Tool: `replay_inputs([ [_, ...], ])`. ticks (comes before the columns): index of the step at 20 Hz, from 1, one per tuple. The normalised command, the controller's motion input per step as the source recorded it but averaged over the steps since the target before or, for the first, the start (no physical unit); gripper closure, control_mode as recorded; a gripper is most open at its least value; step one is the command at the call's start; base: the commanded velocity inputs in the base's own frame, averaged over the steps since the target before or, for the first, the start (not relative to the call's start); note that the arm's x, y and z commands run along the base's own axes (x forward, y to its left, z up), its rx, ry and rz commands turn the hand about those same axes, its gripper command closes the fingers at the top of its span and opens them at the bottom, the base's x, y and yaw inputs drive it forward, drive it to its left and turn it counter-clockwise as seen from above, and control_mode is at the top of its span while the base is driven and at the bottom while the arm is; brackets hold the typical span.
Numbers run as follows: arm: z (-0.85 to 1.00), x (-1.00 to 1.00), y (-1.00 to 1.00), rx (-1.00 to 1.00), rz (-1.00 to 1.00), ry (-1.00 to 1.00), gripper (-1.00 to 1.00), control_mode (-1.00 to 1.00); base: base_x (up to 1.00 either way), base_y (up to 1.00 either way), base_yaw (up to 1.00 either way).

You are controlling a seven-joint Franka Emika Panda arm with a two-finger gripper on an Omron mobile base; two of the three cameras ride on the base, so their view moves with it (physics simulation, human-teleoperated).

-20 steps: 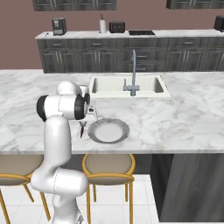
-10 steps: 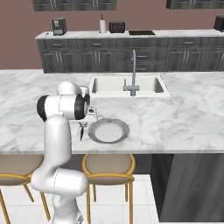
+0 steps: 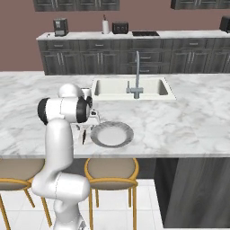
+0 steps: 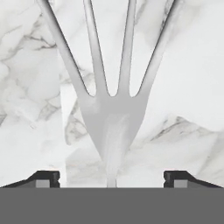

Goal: Take the fork and place it on the left side of the plate. Then take the spoon and place it on the right side of the plate. Make sure they're directly next to the plate.

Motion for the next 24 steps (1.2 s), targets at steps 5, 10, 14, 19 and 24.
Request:
replay_inputs([
  [5, 0.37, -0.16, 0.01, 0.0, 0.09, -0.1, -1.0, -1.0, 0.0, 0.0, 0.0],
  [10, 0.36, -0.4, 0.06, 0.0, 0.01, -0.09, -1.0, -1.0, 0.0, 0.0, 0.0],
  [14, 0.25, -0.62, 0.0, 0.01, -0.01, -0.11, -1.0, -1.0, 0.0, 0.0, 0.0],
  [19, 0.15, -0.75, 0.0, 0.08, -0.11, -0.13, -1.0, -1.0, 0.0, 0.0, 0.0],
  [24, 0.1, -0.78, -0.09, 0.03, -0.09, -0.03, -1.0, -1.0, 0.0, 0.0, 0.0],
])
